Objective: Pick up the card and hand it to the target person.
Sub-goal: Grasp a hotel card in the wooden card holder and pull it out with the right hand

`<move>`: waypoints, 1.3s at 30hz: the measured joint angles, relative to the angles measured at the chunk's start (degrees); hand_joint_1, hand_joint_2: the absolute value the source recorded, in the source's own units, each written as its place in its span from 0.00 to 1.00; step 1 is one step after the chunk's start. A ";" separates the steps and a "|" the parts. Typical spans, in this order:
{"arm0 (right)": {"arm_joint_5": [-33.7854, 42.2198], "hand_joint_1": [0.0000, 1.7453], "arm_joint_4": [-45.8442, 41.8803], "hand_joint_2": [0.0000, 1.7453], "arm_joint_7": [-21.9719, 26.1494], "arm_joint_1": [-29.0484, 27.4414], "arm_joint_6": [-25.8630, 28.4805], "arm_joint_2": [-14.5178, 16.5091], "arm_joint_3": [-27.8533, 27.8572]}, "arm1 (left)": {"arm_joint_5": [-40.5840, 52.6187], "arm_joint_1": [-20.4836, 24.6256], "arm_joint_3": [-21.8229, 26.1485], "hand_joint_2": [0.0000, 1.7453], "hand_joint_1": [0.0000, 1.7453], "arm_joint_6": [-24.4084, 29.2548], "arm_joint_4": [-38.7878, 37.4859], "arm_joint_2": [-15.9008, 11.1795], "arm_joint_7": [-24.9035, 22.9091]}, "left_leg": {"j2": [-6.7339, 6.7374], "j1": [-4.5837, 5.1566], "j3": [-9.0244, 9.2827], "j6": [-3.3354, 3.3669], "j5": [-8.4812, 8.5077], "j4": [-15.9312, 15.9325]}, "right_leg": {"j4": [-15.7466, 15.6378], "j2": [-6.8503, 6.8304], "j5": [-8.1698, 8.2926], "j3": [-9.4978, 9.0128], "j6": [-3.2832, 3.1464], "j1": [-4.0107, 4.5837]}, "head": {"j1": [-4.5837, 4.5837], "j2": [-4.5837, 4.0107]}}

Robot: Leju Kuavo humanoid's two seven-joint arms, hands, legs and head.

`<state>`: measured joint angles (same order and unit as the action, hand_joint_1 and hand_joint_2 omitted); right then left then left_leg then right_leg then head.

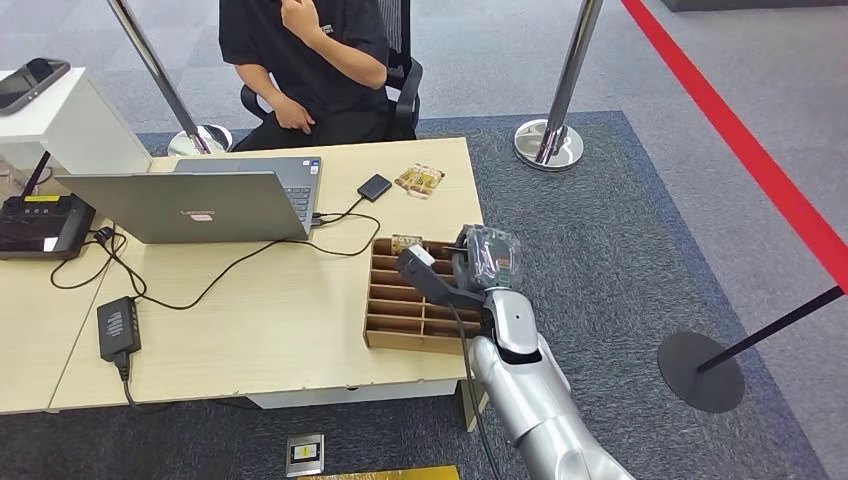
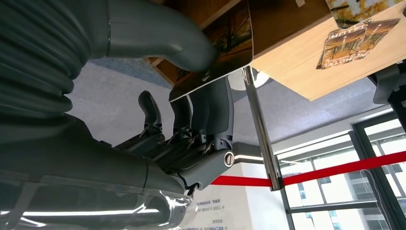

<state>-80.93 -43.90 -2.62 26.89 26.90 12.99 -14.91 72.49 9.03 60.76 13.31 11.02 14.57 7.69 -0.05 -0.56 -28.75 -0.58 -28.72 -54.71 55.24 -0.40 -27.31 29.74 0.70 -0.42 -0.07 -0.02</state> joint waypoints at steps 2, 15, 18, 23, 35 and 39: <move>0.19 0.72 -0.01 1.00 0.27 -0.04 0.06 0.01 0.03 | -0.02 0.00 -0.13 0.00 0.00 0.01 0.00 0.00 -0.01 | 0.00 0.00 0.00 0.00 0.00 0.00 | 0.00 0.00 0.00 0.00 0.00 0.00 | 0.00 0.00; 2.79 0.75 -6.15 1.00 2.86 -2.13 -0.10 0.01 0.28 | -0.65 -0.08 -0.31 0.00 0.00 0.54 0.00 -0.02 -0.03 | 0.00 0.00 -0.01 0.00 0.00 0.00 | 0.00 0.00 0.00 0.01 0.00 0.00 | -0.01 0.00; 3.99 0.75 -9.06 1.00 3.66 -3.01 -0.31 -0.03 0.27 | -0.89 -0.14 -0.30 0.00 0.00 0.65 0.00 -0.02 0.03 | 0.00 0.00 -0.02 0.00 0.00 0.00 | 0.00 0.00 0.00 0.01 0.00 0.00 | 0.00 0.00; 5.48 0.74 -14.70 1.00 4.42 -4.55 -1.25 -0.31 0.02 | -1.13 -0.23 -0.30 0.00 0.00 0.85 0.00 -0.02 0.17 | 0.00 0.00 -0.02 0.00 0.00 0.00 | 0.00 0.00 0.00 0.01 0.00 0.00 | 0.00 0.00; 9.09 0.76 -22.21 1.00 6.11 -5.78 -3.87 -0.51 -1.63 | -1.10 -0.29 -0.30 0.00 0.00 1.20 0.00 -0.02 0.20 | 0.00 0.00 -0.02 0.00 0.00 0.00 | 0.01 0.00 0.00 0.00 0.00 0.00 | 0.00 0.00; 10.75 0.75 -21.94 1.00 6.79 -4.97 -4.88 -0.36 -2.09 | -0.98 -0.26 -0.32 0.00 0.00 1.20 0.00 -0.02 -0.04 | -0.01 0.00 -0.03 0.00 0.00 0.00 | 0.01 0.00 0.00 0.00 0.00 0.00 | 0.00 0.00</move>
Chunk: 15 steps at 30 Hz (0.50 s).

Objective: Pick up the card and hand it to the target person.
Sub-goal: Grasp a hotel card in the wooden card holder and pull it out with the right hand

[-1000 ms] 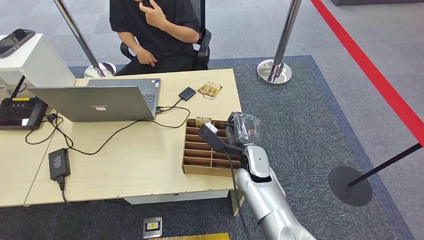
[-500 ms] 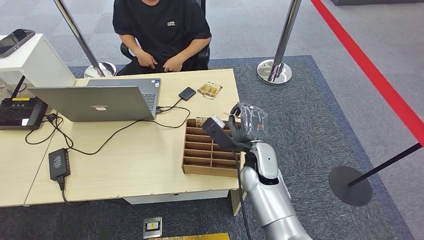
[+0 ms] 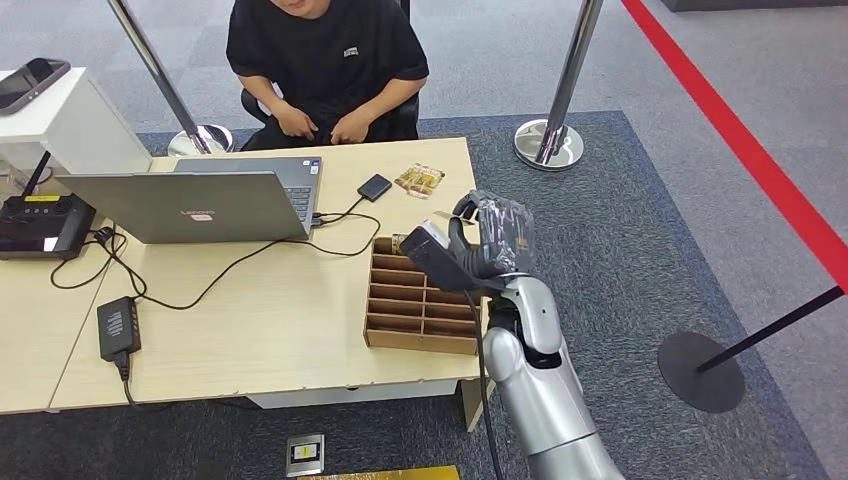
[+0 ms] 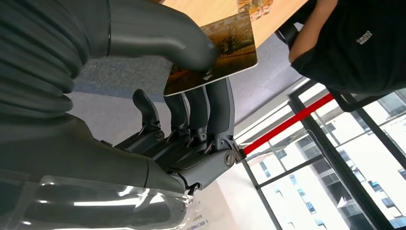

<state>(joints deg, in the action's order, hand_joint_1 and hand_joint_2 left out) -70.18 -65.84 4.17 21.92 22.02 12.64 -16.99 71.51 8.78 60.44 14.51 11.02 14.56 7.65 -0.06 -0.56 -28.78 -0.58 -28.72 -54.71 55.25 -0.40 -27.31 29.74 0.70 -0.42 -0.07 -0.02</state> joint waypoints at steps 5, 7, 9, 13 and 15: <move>1.36 0.77 1.96 1.00 0.35 2.05 -0.68 0.50 -0.36 | 0.32 0.07 -0.05 0.00 0.00 0.00 0.00 0.00 -0.33 | 0.00 0.00 0.00 0.00 0.00 0.00 | 0.00 0.00 0.00 0.00 0.00 0.00 | 0.00 0.00; 1.78 0.77 3.47 1.00 0.49 3.25 -0.79 0.86 -0.55 | 0.55 0.13 -0.11 0.00 0.00 0.00 0.00 0.00 -0.50 | 0.00 0.00 0.00 0.00 0.00 0.00 | 0.00 0.00 0.00 0.00 0.00 0.00 | 0.00 0.00; 2.00 0.78 4.71 1.00 0.61 4.17 -0.74 1.25 -0.77 | 0.68 0.17 -0.15 0.00 0.00 0.00 0.00 0.00 -0.66 | 0.00 0.00 0.00 0.00 0.00 0.00 | 0.00 0.00 0.00 0.00 0.00 0.00 | 0.00 0.00; 2.55 0.77 7.33 1.00 1.10 5.99 -0.20 2.07 -1.12 | 0.91 0.21 -0.26 0.00 0.00 0.00 0.00 0.00 -0.97 | 0.01 0.00 -0.01 0.00 0.00 0.00 | 0.01 0.00 0.00 0.01 0.00 0.00 | -0.01 0.00; 2.64 0.77 8.81 1.00 1.28 7.03 -0.15 2.61 -1.31 | 1.02 0.24 -0.38 0.00 0.00 0.00 0.00 0.00 -1.10 | 0.00 0.00 -0.01 0.00 0.00 0.00 | 0.01 0.00 0.00 0.01 0.00 0.00 | -0.01 0.00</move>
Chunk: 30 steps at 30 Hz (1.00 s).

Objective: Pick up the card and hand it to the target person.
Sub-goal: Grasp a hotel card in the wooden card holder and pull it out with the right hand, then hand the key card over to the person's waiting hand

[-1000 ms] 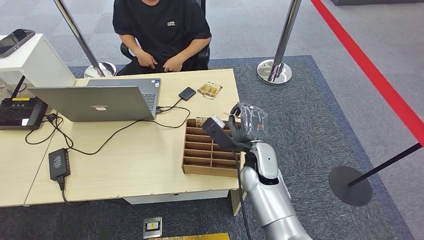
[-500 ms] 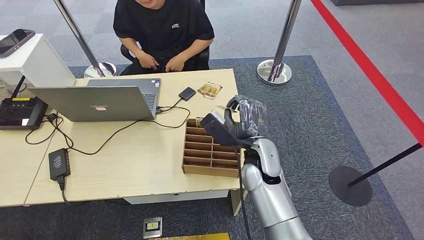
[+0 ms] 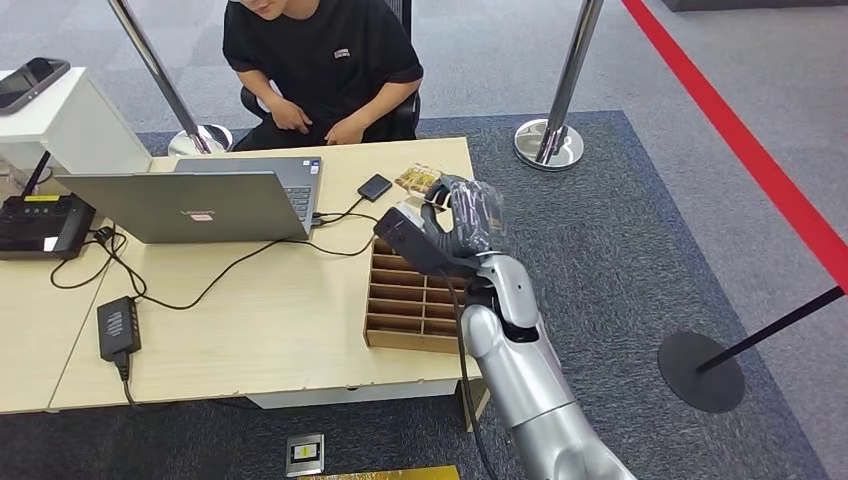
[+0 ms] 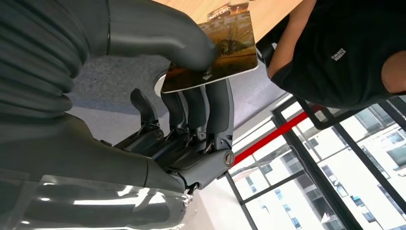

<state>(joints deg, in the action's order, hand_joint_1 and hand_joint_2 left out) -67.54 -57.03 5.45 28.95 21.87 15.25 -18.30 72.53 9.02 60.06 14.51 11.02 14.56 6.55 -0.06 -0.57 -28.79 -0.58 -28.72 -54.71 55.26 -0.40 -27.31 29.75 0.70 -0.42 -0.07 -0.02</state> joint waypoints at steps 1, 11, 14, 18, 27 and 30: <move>-0.04 0.77 0.69 1.00 0.02 0.47 -0.02 0.28 -0.11 | 0.03 0.01 -0.04 0.00 0.00 0.00 0.00 0.00 -0.07 | 0.00 0.00 0.00 0.00 0.00 0.00 | 0.00 0.00 0.00 0.00 0.00 0.00 | 0.01 0.00; -1.22 0.77 8.25 1.00 -0.12 4.70 0.17 2.85 -1.95 | -0.21 0.30 -0.12 0.00 0.00 0.17 0.00 0.07 -0.51 | 0.00 0.00 0.00 0.00 0.00 0.00 | 0.00 0.00 0.00 0.00 0.00 0.00 | 0.01 0.00; -1.18 0.78 10.52 1.00 0.21 5.93 0.33 3.35 -2.47 | -0.54 0.31 -0.10 0.00 0.00 0.43 0.00 0.13 -0.62 | 0.00 0.00 0.00 0.00 0.00 0.00 | 0.00 0.00 0.00 0.00 0.00 0.00 | 0.01 0.00; -1.02 0.78 13.15 1.00 0.80 7.23 0.54 4.06 -2.89 | -1.03 0.30 -0.05 0.00 0.00 0.66 0.00 0.25 -0.65 | 0.00 0.00 -0.01 0.00 0.00 0.00 | 0.00 0.00 0.00 0.01 0.00 0.00 | 0.01 0.00; -0.41 0.77 16.95 1.00 1.64 9.19 0.87 5.21 -3.54 | -1.45 0.22 0.03 0.00 0.00 1.24 0.00 0.34 -0.65 | 0.00 0.00 -0.01 0.00 0.00 0.00 | 0.00 0.00 0.00 0.01 0.00 0.00 | 0.01 0.00; -0.21 0.78 17.86 1.00 1.78 9.52 0.90 5.28 -4.02 | -1.53 0.16 0.03 0.00 0.00 1.37 -0.01 0.35 -0.68 | -0.01 0.00 -0.01 0.00 0.00 0.00 | 0.00 0.00 0.00 0.01 0.00 0.00 | 0.01 0.00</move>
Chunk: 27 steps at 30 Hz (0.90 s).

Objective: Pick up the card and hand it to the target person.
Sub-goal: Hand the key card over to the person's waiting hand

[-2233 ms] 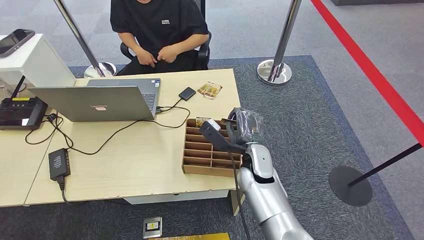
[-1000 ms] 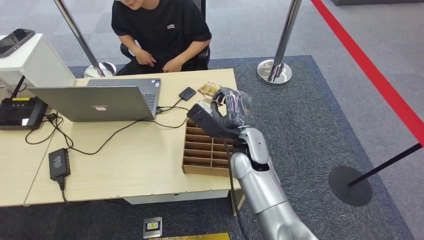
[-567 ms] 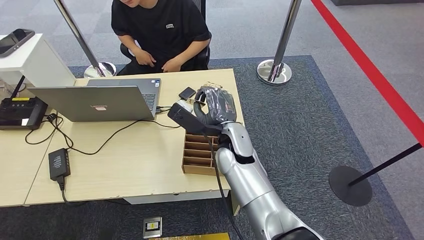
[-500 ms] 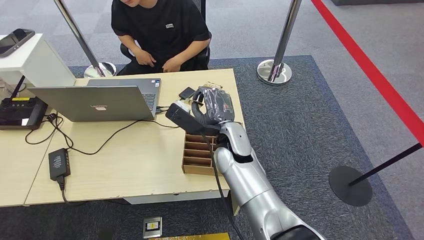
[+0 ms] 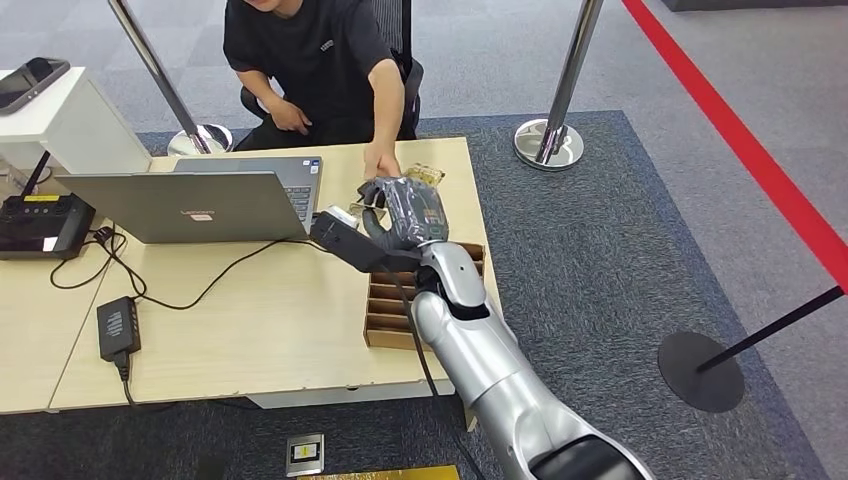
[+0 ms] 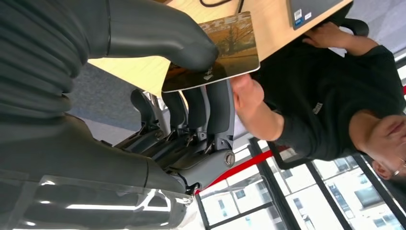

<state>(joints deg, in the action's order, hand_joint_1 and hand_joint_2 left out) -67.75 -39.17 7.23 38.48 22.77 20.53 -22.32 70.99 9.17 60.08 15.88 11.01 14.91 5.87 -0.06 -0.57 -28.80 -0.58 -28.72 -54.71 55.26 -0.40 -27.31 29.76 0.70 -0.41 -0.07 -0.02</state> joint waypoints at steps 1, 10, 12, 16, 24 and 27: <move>0.03 0.78 0.25 1.00 0.03 0.10 0.00 0.01 -0.09 | -0.01 -0.02 0.01 0.00 0.00 0.02 -0.01 0.00 -0.03 | 0.00 0.00 0.00 0.00 0.00 0.00 | 0.00 0.00 0.00 0.00 0.00 0.00 | 0.00 0.00; 0.14 0.78 1.43 1.00 0.16 0.45 0.00 0.02 -0.60 | -0.04 -0.20 0.02 0.00 0.00 0.05 -0.03 0.00 -0.14 | 0.00 0.00 0.00 0.00 0.00 0.00 | 0.00 0.00 0.00 0.00 0.00 0.00 | -0.01 0.00; 0.14 0.78 1.46 1.00 0.16 0.52 0.00 0.02 -0.61 | -0.04 -0.21 0.02 0.00 0.00 0.05 -0.04 0.00 -0.14 | 0.00 0.00 0.00 0.00 0.00 0.00 | 0.00 0.00 0.00 0.00 0.00 0.00 | 0.00 0.00; 0.33 0.78 1.56 1.00 0.11 0.60 -0.04 0.02 -0.80 | -0.07 -0.23 0.02 0.00 0.00 0.05 -0.05 0.02 -0.15 | 0.00 0.00 -0.01 0.00 0.00 0.00 | 0.00 0.00 0.00 0.00 0.00 0.00 | 0.00 0.00; 1.19 0.00 2.33 1.00 -0.41 0.91 -0.12 0.02 -1.79 | -0.37 -0.33 0.02 0.00 0.00 0.07 -0.20 0.08 -0.19 | 0.00 0.00 -0.04 0.00 0.00 0.00 | 0.00 0.00 0.00 0.04 0.00 0.00 | 0.00 0.00; 1.26 0.00 2.69 1.00 -0.85 1.00 -0.13 0.02 -2.15 | -0.37 -0.35 0.02 0.00 0.00 0.08 -0.26 0.10 -0.19 | 0.00 0.00 -0.05 0.00 0.00 0.00 | 0.00 0.00 0.00 0.04 0.00 0.00 | 0.00 0.00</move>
<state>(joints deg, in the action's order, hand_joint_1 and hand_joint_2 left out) -66.48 -36.48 6.38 39.48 22.65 20.55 -24.46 70.62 8.83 60.11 15.96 10.75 15.00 5.68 -0.06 -0.57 -28.85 -0.58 -28.72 -54.71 55.25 -0.40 -27.32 29.79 0.70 -0.41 -0.07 -0.02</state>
